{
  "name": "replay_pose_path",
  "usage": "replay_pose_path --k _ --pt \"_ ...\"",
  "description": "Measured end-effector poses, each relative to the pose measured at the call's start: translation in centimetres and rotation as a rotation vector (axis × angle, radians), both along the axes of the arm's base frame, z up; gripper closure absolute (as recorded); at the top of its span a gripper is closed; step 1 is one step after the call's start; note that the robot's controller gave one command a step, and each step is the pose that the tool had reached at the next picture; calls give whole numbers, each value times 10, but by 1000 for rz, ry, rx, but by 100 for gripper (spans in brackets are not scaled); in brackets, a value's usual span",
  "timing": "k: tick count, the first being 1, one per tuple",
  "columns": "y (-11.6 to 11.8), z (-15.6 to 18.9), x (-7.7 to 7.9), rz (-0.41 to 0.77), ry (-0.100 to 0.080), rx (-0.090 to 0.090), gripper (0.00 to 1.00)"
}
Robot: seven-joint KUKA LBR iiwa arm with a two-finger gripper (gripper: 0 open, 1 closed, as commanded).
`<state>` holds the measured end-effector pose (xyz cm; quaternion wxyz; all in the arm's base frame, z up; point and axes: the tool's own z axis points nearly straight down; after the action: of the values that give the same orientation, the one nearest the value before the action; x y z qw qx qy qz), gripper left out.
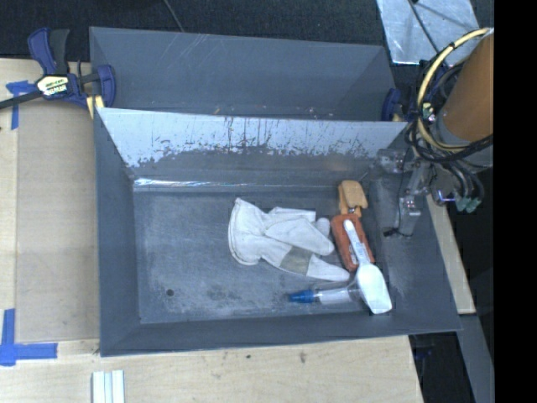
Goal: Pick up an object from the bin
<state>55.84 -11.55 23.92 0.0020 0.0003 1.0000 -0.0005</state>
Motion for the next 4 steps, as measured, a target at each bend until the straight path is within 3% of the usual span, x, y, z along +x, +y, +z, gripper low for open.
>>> replay_pose_path --k 1,2,3,4 --pt "14 -38 10 51 -7 -2 0" --pt "34 -89 4 160 -3 -1 0" --pt "49 -143 14 142 -2 0 0" --pt "64 -168 20 377 0 -1 100"
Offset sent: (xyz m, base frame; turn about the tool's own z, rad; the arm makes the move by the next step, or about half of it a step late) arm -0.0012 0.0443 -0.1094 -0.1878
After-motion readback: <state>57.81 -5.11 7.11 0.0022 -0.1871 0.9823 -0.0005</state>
